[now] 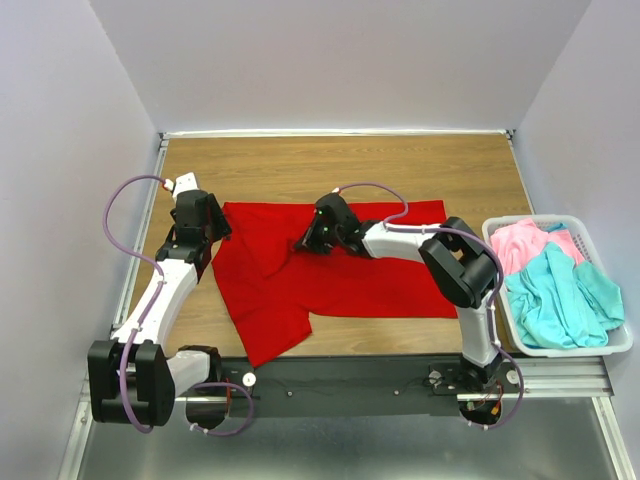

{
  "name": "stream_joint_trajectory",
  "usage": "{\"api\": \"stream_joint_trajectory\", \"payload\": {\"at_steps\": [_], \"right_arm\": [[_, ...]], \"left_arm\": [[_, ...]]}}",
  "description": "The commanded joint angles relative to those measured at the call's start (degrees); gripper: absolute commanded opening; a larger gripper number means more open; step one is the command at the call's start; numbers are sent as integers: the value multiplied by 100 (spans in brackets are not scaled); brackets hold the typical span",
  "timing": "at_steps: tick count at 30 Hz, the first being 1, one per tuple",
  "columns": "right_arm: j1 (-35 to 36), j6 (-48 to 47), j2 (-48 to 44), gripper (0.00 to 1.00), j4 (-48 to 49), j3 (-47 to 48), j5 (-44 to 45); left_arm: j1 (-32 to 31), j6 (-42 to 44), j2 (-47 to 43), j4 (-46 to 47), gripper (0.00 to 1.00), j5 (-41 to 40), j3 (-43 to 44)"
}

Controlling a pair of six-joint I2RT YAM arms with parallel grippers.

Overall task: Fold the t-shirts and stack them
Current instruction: Fold the tshirt

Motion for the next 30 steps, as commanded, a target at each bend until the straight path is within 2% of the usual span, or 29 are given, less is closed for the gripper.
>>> {"api": "stream_joint_trajectory", "payload": {"at_steps": [1, 18, 30], "right_arm": [[34, -415, -145, 2, -446, 37, 161], [-229, -1531, -67, 8, -1370, 565, -112], [-282, -2217, 109, 9, -2300, 1303, -24]], "left_arm": [[-10, 60, 46, 67, 63, 56, 70], [-1, 96, 160, 50, 63, 65, 70], [-10, 113, 266, 32, 63, 100, 87]]}}
